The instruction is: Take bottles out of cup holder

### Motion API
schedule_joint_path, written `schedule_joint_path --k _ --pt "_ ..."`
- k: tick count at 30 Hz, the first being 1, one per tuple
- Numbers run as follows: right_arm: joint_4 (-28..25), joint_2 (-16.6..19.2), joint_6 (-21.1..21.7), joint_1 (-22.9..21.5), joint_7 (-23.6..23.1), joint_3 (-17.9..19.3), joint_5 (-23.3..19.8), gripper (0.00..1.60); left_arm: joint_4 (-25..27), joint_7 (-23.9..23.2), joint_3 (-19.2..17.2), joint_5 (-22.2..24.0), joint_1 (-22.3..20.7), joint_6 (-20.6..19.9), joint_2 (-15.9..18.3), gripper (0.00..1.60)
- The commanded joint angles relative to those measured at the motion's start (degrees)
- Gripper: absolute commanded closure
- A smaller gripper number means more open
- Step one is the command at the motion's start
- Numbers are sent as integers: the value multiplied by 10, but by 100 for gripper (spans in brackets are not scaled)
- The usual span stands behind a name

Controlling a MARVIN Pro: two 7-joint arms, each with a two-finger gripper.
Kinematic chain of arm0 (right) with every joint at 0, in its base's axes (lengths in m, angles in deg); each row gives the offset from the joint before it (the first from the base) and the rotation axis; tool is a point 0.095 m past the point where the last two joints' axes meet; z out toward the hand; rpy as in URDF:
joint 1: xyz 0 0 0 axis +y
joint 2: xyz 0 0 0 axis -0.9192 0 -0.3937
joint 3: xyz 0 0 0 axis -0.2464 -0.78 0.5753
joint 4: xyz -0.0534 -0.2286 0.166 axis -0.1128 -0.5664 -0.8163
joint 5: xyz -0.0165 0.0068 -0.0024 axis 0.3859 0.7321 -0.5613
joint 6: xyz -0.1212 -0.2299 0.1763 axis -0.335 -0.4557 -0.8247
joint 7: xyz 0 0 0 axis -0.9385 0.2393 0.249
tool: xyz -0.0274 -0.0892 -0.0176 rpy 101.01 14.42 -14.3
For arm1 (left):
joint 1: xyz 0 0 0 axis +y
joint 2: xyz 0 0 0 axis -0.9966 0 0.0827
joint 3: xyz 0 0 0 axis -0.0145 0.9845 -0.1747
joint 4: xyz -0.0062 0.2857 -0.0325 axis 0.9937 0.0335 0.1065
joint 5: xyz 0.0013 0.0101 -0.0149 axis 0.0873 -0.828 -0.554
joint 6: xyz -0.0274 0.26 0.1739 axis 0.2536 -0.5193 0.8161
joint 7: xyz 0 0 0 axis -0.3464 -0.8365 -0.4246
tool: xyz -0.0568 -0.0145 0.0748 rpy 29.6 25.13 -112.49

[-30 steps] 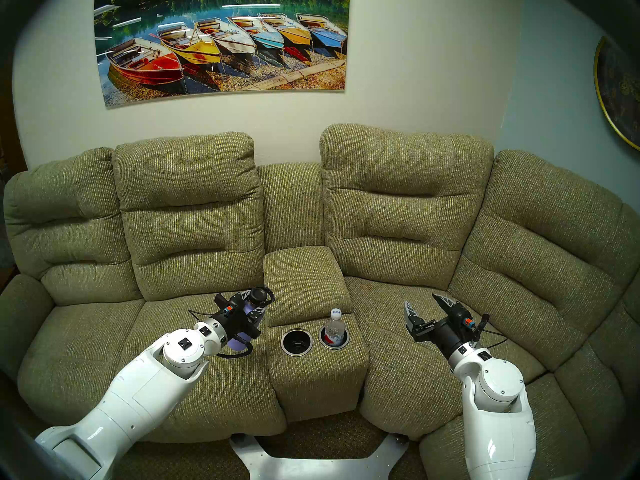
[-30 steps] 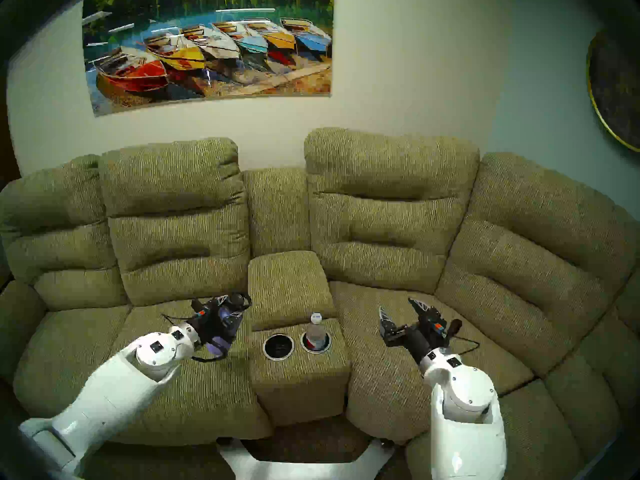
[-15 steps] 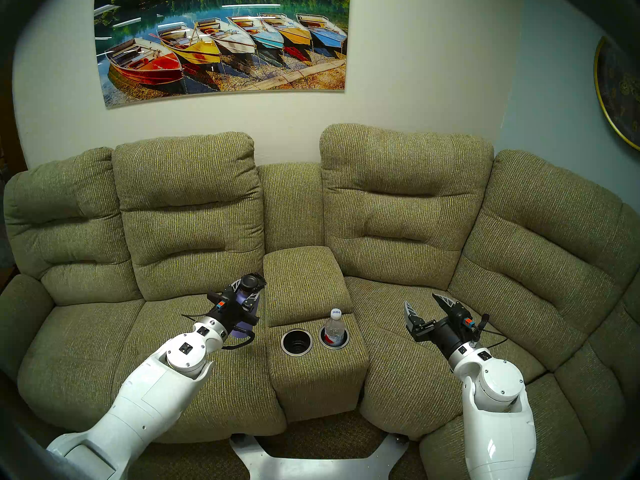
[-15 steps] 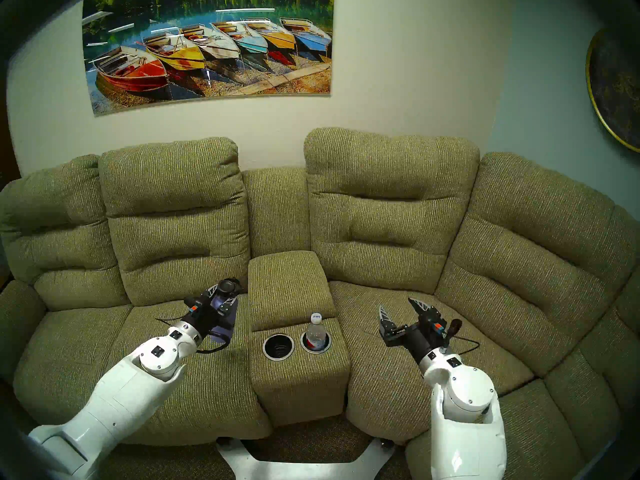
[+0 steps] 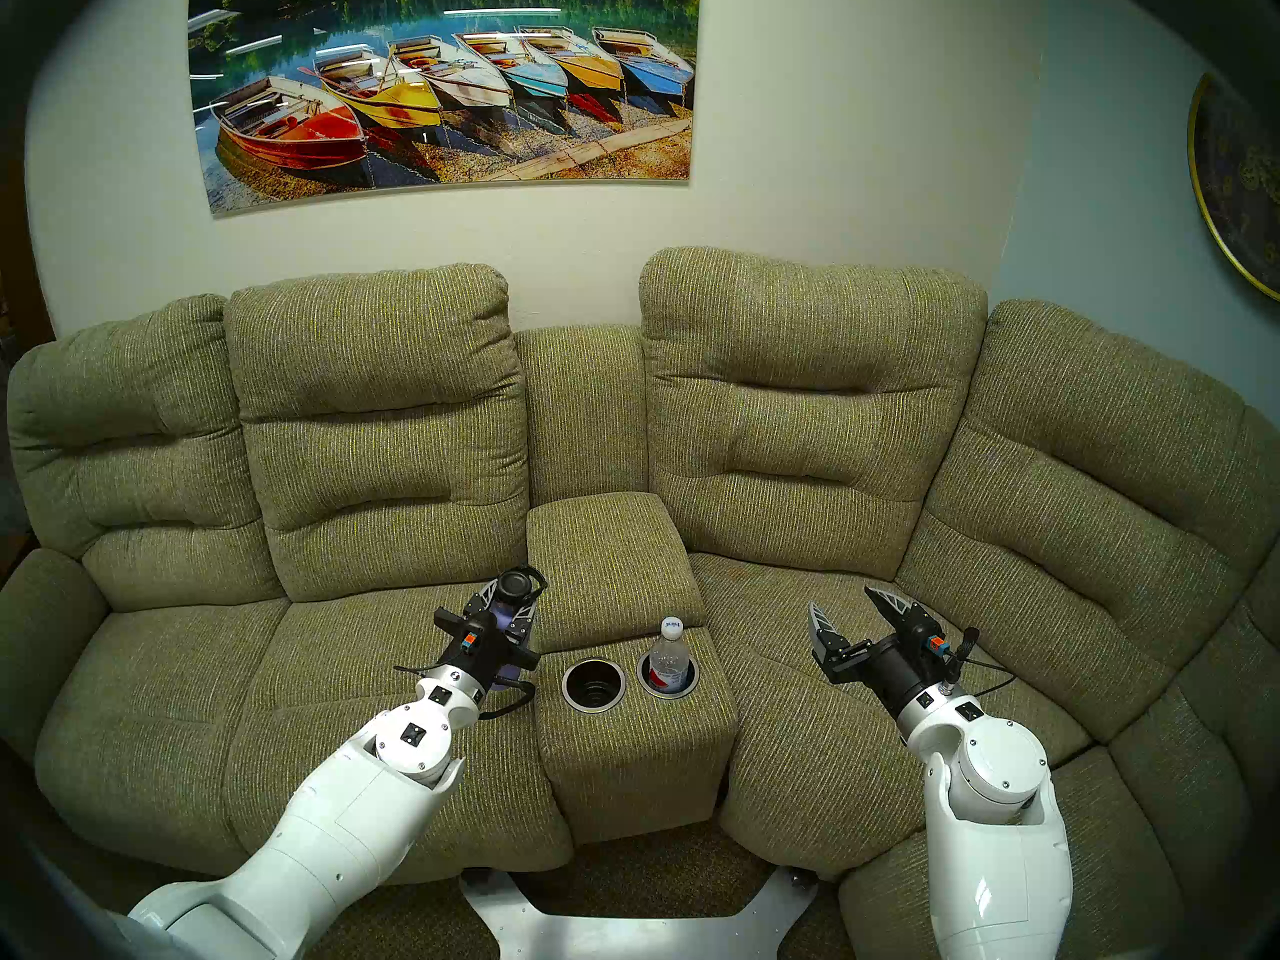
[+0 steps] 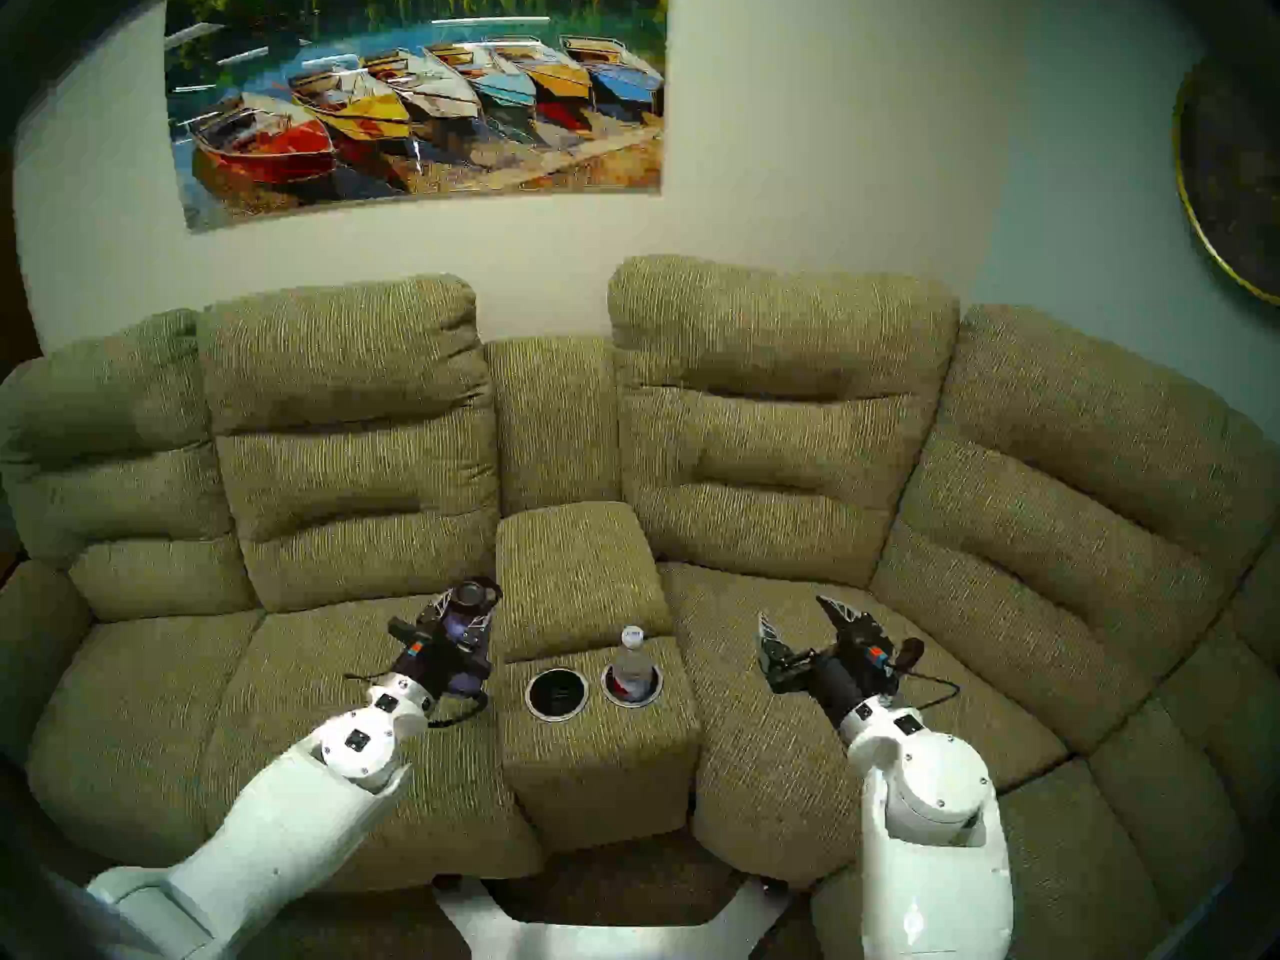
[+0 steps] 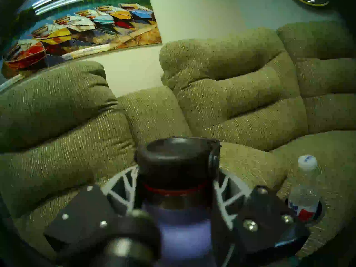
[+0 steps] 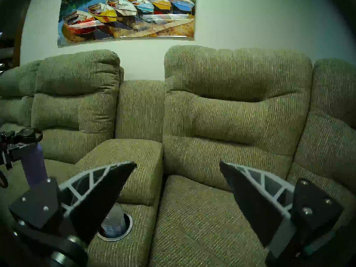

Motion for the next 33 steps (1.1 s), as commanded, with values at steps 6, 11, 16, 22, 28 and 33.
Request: schedule_joint_path --k 6,11,16,22,28,33 --pt "-13 1 -2 -2 0 1 0 0 -88 41 -2 -13 -63 73 -54 160" --pt "-13 1 -2 -2 0 1 0 0 -152 36 2 -12 -91 94 -75 160" --pt "-12 1 -2 -2 0 1 0 0 -183 35 -7 -21 -106 103 -85 160" --pt "-11 1 -2 -3 0 1 0 0 -233 35 4 -48 -136 107 -95 160" --pt "-11 1 -2 -3 0 1 0 0 -290 43 29 -83 -170 114 -103 160" --pt "-11 1 -2 -3 0 1 0 0 -348 48 38 -90 -192 131 -115 160"
